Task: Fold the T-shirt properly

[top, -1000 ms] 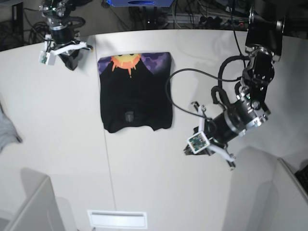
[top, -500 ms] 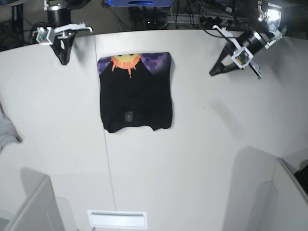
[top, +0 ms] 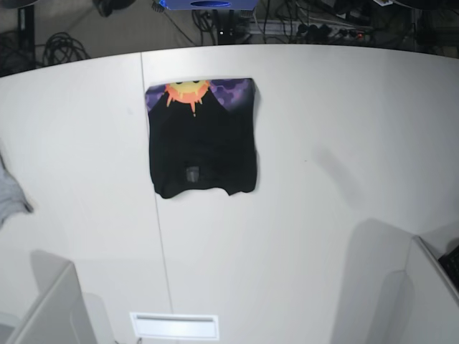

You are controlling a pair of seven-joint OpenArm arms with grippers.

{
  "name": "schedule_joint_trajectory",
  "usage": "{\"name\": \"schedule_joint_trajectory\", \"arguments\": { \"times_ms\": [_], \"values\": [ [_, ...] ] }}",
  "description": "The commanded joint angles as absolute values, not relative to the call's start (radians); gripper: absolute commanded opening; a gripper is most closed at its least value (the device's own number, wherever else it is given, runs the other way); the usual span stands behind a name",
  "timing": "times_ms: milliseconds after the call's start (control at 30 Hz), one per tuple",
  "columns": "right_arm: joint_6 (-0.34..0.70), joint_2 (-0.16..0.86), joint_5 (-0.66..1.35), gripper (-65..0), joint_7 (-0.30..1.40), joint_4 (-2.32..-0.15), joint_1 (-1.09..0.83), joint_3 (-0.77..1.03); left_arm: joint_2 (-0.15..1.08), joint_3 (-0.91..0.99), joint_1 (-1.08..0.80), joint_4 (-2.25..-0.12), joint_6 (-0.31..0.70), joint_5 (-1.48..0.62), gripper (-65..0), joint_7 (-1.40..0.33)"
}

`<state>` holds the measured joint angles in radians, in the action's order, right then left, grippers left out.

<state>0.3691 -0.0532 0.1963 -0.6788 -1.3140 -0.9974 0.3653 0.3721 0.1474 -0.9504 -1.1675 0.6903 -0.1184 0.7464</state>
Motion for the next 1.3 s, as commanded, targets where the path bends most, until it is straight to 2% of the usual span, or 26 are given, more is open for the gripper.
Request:
{"name": "schedule_joint_trajectory", "arguments": {
  "times_ms": [0, 200, 367, 467, 567, 700, 867, 1267],
  "values": [
    [0.374, -0.035, 0.2, -65.0, -0.699, -1.259, -1.02, 0.363, 0.377, 0.127, -0.94, -1.106, 0.698, -0.13, -65.0, 0.777],
    [0.374, 0.061, 0.2, -65.0, -0.693, -0.786, -0.866, 0.269, 0.367, -0.004, -0.697, -0.593, 0.698, -0.131, -65.0, 0.788],
    [0.374, 0.136, 0.2, -65.0, -0.515, -0.355, -0.647, 0.131, 0.341, -0.147, -0.469, -0.15, 0.698, -0.131, -65.0, 0.786],
    [0.374, 0.157, 0.2, -65.0, -0.456, -0.185, -0.526, 0.013, 0.308, -0.194, -0.395, -0.025, 0.698, -0.131, -65.0, 0.753],
    [0.374, 0.17, 0.2, -65.0, -0.441, -0.153, -0.464, -0.111, 0.268, -0.208, -0.338, 0.0, 0.671, -0.133, -65.0, 0.57],
    [0.374, 0.193, 0.2, -65.0, -0.383, -0.154, -0.383, -0.248, 0.208, -0.203, -0.332, -0.047, 0.452, -0.134, -65.0, 0.374],
    [0.374, 0.182, 0.202, -65.0, -0.226, -0.148, -0.274, -0.275, 0.114, -0.199, -0.32, -0.059, 0.306, -0.14, -65.0, 0.237],
    [0.374, 0.165, 0.202, -65.0, -0.185, -0.154, -0.216, -0.277, 0.035, -0.199, -0.262, -0.084, 0.282, -0.142, -65.0, 0.225]
  ]
}}
